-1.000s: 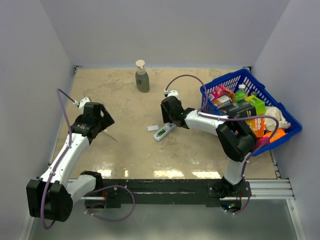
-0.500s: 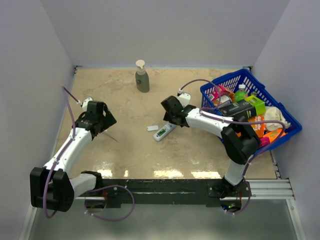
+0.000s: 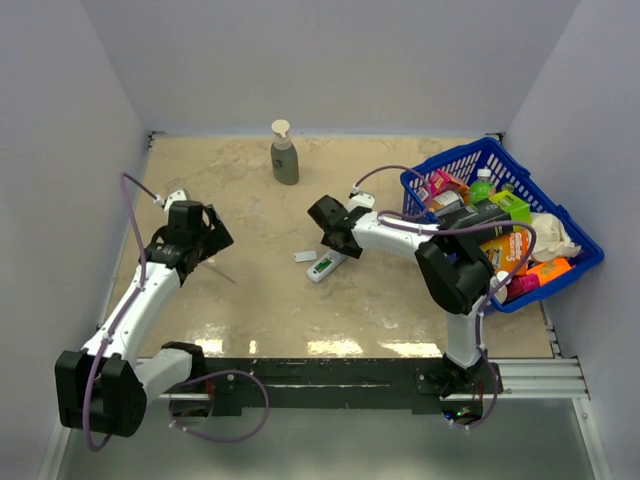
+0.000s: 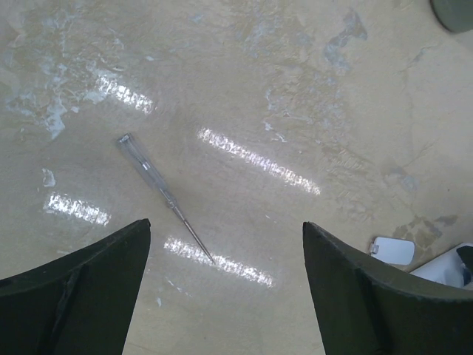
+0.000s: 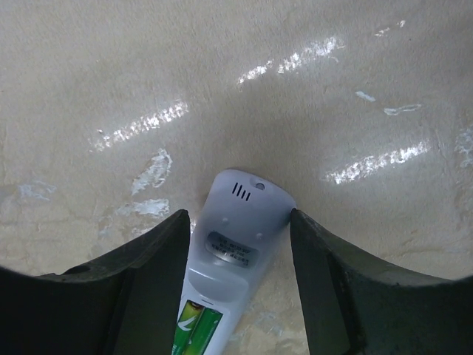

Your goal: Unload the batteries from the remote control

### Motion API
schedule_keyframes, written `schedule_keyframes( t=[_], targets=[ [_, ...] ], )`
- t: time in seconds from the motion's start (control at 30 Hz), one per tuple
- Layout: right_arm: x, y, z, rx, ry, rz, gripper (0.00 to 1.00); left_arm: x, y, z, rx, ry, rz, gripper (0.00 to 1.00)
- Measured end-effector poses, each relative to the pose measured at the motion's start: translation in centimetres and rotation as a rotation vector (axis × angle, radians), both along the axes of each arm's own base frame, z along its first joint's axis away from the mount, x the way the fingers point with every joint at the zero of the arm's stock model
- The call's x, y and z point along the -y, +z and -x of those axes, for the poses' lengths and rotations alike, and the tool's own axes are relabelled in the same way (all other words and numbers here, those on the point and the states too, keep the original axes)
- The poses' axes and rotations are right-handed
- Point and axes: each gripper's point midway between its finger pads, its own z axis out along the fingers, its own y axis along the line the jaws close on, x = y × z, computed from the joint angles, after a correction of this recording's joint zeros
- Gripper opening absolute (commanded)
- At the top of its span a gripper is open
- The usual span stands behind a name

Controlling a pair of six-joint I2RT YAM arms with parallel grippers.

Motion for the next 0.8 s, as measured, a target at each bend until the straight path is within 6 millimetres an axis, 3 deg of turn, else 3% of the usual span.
schedule_keyframes(
  t=[0.37, 0.47, 0.8],
  targets=[
    [-0.7, -0.6, 0.4, 0.011, 0.003, 0.042, 0.4, -0.1, 0.0, 0.0, 0.013, -0.012, -0.01, 0.88],
    [-1.1, 0.0, 0.2, 0.042, 0.013, 0.042, 0.4, -0.1, 0.0, 0.0, 0.012, -0.012, -0.01, 0.88],
    [-2.9, 0.1, 3.0, 0.066, 0.093, 0.066, 0.39, -1.5, -1.4, 0.3, -0.041, 0.098, -0.018, 0.84]
  ],
)
